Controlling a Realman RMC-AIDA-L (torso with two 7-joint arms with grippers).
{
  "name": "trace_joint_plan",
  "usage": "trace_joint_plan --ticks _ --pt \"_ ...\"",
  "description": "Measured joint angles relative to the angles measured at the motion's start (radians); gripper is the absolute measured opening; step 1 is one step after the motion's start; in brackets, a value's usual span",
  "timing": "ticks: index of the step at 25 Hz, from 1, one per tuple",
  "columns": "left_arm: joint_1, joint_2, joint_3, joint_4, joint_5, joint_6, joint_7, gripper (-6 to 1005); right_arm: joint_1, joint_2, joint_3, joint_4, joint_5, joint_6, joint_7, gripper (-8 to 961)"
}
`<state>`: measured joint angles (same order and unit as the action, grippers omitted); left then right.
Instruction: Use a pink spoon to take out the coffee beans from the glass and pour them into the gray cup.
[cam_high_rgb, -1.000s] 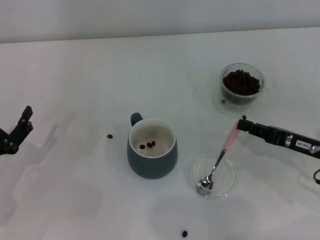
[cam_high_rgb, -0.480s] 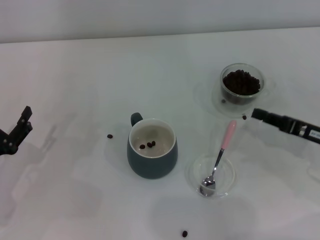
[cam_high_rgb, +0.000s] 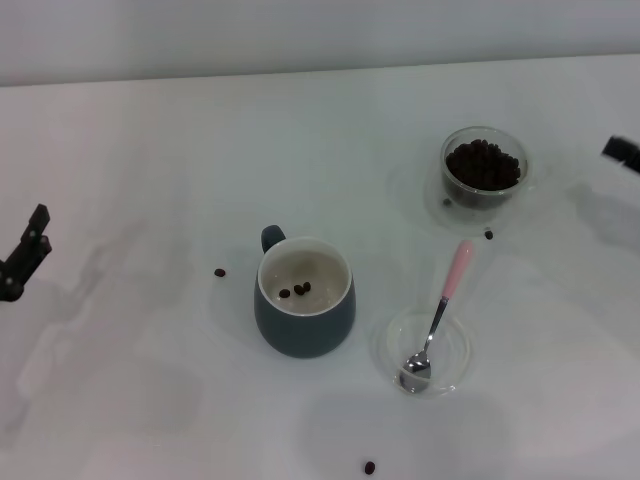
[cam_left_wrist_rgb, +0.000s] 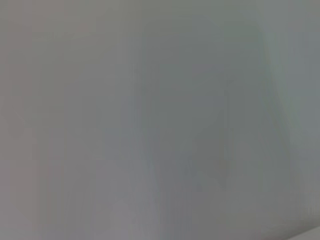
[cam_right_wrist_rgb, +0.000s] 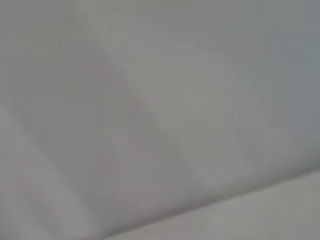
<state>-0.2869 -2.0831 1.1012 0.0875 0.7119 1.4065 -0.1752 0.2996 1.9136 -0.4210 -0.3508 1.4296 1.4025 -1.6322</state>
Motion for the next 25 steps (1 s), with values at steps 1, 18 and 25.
trace_joint_plan --ticks 1,18,25 --pt "-0.005 0.0 -0.001 0.003 -0.01 0.0 0.001 791 0.0 0.0 0.017 -0.005 0.0 -0.007 -0.014 196" --pt "-0.02 -0.004 -0.001 0.0 -0.169 0.009 0.019 790 -0.001 0.054 0.318 -0.002 0.023 -0.1 -0.328 195" --pt "-0.027 -0.007 -0.001 -0.015 -0.183 0.006 0.019 791 -0.004 0.063 0.369 0.0 0.034 -0.116 -0.4 195"
